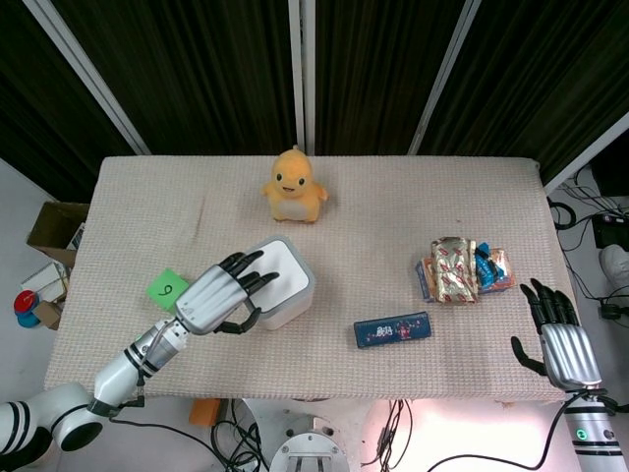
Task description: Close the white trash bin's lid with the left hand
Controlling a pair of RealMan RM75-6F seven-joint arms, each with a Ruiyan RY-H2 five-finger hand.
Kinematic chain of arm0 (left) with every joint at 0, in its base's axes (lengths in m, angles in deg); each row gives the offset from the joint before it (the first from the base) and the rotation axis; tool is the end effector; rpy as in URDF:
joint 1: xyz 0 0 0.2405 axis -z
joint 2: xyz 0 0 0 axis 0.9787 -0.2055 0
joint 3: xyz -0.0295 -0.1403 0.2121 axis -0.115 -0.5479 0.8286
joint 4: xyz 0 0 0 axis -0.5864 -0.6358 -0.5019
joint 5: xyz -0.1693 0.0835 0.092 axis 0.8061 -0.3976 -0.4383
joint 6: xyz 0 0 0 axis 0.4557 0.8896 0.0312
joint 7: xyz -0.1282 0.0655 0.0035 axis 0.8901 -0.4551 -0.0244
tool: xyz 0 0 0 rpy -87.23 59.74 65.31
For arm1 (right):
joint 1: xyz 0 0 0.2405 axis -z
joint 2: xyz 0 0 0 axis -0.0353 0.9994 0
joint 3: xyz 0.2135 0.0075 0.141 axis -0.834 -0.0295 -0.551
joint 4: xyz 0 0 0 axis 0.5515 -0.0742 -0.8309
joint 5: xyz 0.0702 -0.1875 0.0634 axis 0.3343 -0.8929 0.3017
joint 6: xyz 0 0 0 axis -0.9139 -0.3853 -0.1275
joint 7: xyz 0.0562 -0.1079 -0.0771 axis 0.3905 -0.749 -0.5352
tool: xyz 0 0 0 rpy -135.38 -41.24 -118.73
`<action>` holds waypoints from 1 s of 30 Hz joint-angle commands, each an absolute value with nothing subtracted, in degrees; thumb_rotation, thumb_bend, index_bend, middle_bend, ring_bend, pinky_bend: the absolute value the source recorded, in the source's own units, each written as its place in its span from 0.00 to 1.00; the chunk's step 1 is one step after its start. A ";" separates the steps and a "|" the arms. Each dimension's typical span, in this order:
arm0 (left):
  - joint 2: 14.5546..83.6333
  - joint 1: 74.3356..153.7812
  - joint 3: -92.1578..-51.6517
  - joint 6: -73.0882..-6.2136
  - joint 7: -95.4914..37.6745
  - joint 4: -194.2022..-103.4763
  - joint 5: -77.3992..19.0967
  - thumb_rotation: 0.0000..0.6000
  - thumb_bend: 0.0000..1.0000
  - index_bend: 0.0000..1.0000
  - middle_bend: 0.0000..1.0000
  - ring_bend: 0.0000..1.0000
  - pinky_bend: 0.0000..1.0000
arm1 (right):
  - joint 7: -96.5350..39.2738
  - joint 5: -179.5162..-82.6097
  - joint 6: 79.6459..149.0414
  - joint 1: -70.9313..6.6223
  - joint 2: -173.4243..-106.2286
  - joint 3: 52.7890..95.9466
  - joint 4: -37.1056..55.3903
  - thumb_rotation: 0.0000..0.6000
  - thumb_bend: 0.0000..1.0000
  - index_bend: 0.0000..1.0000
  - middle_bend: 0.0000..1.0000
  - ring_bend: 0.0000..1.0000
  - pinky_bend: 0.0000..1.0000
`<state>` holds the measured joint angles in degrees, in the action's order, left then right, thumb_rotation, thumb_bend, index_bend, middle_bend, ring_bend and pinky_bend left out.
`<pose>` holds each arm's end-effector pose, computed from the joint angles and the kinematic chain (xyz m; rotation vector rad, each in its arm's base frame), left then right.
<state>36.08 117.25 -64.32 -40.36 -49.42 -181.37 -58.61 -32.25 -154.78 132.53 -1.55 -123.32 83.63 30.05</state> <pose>-0.1187 0.2684 0.0587 -2.1283 -0.4939 -1.0905 -0.3036 -0.1656 0.1281 1.4156 -1.0219 0.8879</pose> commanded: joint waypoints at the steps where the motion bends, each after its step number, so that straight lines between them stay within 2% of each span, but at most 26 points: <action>1: 36.99 116.76 -64.09 -40.49 -48.54 -180.06 -59.22 0.21 0.52 0.17 0.38 0.08 0.22 | -32.26 -154.73 132.53 -1.56 -123.36 83.59 30.01 1.00 0.33 0.00 0.00 0.00 0.00; 19: 37.97 114.60 -63.39 -40.28 -47.44 -177.82 -59.74 0.21 0.52 0.17 0.37 0.08 0.22 | -31.70 -154.24 132.27 -1.69 -123.37 83.38 29.66 1.00 0.33 0.00 0.00 0.00 0.00; 26: 34.18 111.84 -64.76 -46.65 -48.42 -181.71 -62.05 0.20 0.50 0.17 0.33 0.08 0.22 | -31.61 -154.20 132.18 -1.73 -123.38 83.38 29.52 1.00 0.33 0.00 0.00 0.00 0.00; 27: 33.66 110.95 -64.82 -48.20 -48.81 -182.15 -62.33 0.24 0.48 0.16 0.31 0.08 0.22 | -31.59 -154.17 132.16 -1.74 -123.38 83.37 29.51 1.00 0.33 0.00 0.00 0.00 0.00; 29: 32.97 108.29 -64.63 -52.45 -49.80 -182.39 -63.13 0.42 0.39 0.16 0.27 0.08 0.23 | -31.57 -154.11 132.13 -1.76 -123.39 83.33 29.50 1.00 0.33 0.00 0.00 0.00 0.00; 30: 32.84 106.95 -64.33 -54.33 -49.97 -182.14 -63.41 0.55 0.34 0.15 0.25 0.09 0.23 | -31.53 -154.07 132.13 -1.76 -123.39 83.30 29.48 1.00 0.33 0.00 0.00 0.00 0.00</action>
<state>34.09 110.23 -64.49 -49.84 -48.88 -181.51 -62.23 -31.53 -154.07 132.13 -1.76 -123.39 83.30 29.48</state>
